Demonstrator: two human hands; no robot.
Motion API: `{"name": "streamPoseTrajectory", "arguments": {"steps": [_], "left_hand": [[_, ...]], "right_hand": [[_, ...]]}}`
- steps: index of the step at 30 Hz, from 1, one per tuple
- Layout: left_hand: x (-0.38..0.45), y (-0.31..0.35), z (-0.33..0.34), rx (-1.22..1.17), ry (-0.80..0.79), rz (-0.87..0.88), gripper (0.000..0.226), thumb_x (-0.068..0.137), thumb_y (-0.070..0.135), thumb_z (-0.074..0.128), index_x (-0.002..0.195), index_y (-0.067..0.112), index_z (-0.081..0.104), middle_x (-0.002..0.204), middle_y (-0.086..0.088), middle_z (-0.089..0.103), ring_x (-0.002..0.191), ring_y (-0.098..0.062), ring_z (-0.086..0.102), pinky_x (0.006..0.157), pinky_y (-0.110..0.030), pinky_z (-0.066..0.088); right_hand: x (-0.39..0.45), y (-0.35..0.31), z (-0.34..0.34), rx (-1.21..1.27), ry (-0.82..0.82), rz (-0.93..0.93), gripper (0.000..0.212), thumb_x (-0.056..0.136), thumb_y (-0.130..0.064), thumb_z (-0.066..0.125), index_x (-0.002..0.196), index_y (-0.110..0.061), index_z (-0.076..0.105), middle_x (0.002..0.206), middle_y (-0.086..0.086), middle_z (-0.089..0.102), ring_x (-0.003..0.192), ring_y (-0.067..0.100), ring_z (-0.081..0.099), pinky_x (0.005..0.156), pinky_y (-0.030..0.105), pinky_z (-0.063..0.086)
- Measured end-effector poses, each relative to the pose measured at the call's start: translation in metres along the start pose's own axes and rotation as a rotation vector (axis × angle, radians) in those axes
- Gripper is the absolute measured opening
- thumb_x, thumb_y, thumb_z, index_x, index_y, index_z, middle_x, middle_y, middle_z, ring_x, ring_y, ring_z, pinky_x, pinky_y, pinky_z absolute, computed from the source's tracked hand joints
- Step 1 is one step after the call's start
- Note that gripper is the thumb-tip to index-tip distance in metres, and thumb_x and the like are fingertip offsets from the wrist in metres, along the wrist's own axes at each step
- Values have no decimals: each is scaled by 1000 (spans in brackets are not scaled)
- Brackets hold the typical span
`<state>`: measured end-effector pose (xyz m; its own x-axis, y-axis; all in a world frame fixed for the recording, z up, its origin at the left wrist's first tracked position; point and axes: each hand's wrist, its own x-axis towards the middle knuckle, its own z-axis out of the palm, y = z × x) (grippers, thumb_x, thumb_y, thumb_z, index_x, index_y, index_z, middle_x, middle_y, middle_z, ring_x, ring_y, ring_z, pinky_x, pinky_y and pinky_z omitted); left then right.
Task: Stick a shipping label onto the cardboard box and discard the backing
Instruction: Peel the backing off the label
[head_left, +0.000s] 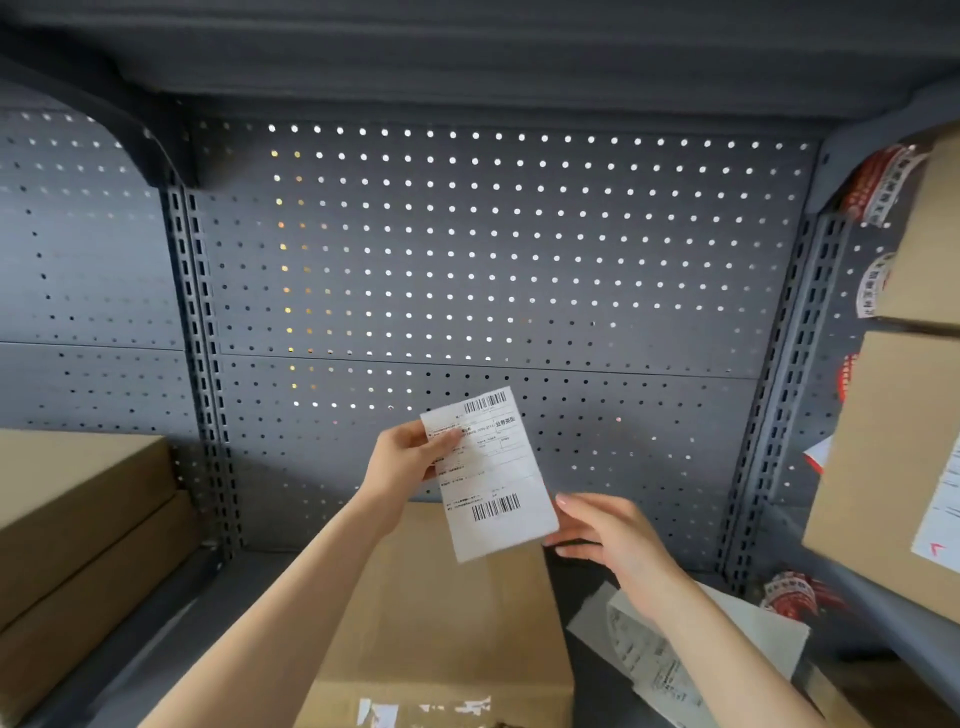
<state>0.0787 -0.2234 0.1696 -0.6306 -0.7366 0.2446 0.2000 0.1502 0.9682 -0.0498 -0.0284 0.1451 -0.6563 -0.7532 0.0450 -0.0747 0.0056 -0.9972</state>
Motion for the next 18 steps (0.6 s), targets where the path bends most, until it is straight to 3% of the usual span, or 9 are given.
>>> {"name": "streamPoseTrajectory", "arguments": {"steps": [5,11,18], "left_hand": [[12,1,-35,-17,65,17,5,84,14,69,87,15,73,85,-1,76,79,-17,72,75,-30,57],[20,1,-65,-14,59,28,5,84,13,69,87,16,72,83,1,76,75,-12,72,66,-22,57],[28,-4,-91,-21,45,5,12,85,14,68,96,12,72,92,-3,76,85,-19,72,72,-27,57]], "right_hand": [[6,-5,25,-136,-94,-39,12,90,-11,61,89,-8,73,86,9,77,80,20,71,78,35,56],[14,-8,54,-148,-89,-59,11,89,-8,62,89,-6,73,85,7,77,78,17,70,74,32,56],[18,-11,81,-188,-79,-56,14,89,-7,61,85,-9,74,84,6,77,81,18,70,80,36,56]]}}
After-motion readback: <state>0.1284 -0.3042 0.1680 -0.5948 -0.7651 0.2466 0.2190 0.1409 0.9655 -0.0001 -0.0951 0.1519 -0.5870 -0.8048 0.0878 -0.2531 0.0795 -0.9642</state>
